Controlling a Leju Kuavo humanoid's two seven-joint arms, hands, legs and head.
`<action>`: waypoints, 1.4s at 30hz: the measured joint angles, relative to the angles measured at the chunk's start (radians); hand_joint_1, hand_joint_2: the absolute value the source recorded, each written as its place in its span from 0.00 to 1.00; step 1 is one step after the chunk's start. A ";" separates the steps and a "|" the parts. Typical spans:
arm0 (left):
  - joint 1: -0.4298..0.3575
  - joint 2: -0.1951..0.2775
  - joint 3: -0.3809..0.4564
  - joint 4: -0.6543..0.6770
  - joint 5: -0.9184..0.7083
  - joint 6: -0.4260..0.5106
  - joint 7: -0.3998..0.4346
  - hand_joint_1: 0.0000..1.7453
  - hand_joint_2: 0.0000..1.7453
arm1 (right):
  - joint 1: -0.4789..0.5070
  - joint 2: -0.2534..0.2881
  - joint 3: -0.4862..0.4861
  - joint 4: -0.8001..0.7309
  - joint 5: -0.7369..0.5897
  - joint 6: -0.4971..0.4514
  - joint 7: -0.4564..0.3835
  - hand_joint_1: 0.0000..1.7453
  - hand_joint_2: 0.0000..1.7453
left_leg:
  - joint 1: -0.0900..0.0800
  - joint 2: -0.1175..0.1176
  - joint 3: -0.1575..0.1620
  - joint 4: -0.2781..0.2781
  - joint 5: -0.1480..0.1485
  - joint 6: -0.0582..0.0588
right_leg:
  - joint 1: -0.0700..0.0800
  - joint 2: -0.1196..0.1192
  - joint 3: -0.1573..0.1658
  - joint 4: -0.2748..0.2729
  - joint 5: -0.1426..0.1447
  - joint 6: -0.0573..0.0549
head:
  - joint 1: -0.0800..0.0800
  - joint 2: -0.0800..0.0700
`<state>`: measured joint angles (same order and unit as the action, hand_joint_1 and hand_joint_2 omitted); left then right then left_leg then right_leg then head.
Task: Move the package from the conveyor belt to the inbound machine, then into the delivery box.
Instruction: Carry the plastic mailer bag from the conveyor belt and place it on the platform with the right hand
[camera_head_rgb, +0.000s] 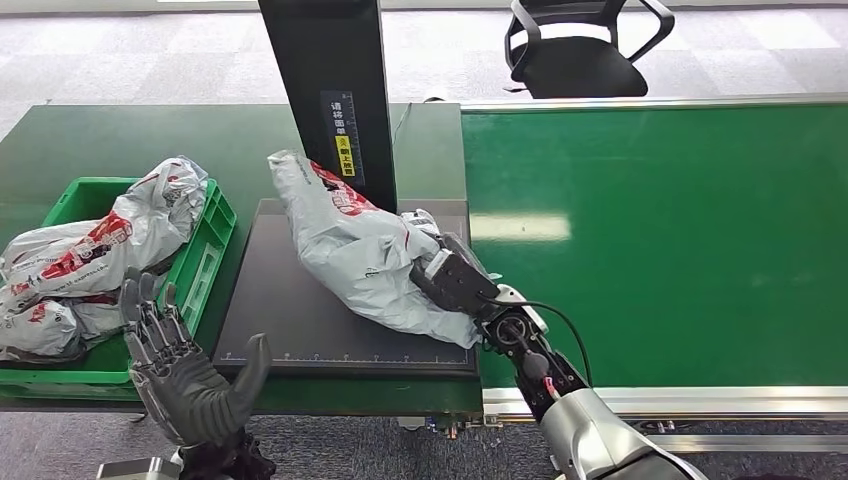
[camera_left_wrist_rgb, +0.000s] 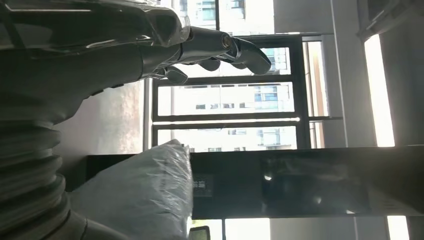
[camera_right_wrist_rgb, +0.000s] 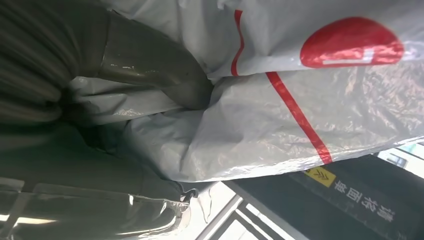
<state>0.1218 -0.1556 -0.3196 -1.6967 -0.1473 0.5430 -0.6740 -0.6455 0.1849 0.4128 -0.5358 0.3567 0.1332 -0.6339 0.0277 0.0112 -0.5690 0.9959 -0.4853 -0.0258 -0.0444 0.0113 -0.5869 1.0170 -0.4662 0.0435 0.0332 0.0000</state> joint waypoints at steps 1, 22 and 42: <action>0.001 0.003 -0.006 -0.010 0.000 0.001 0.000 0.00 1.00 | -0.003 0.001 0.006 0.008 0.000 -0.001 0.001 1.00 1.00 | 0.000 0.000 0.000 0.000 0.000 0.000 | 0.000 0.000 0.000 0.000 0.000 0.000 | 0.000 0.000; 0.021 0.027 -0.068 -0.109 -0.004 0.068 0.000 0.00 1.00 | -0.043 0.014 0.055 0.115 0.058 -0.193 0.208 0.00 1.00 | 0.000 0.000 0.000 0.000 0.000 0.000 | 0.000 0.000 0.000 0.000 0.000 0.000 | 0.000 0.000; -0.020 0.036 -0.085 -0.090 0.019 0.098 0.000 0.00 1.00 | 0.079 0.015 -0.095 -0.104 -0.324 -0.235 -0.062 0.00 1.00 | 0.000 0.000 0.000 0.000 0.000 0.000 | 0.000 0.000 -0.001 0.000 0.000 0.000 | 0.000 0.000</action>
<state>0.1017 -0.1197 -0.4046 -1.7865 -0.1282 0.6415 -0.6737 -0.5668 0.1998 0.3183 -0.6397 0.0328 -0.1021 -0.6959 0.0277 0.0112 -0.5689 0.9960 -0.4854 -0.0258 -0.0444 0.0112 -0.5875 1.0168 -0.4662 0.0435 0.0333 0.0000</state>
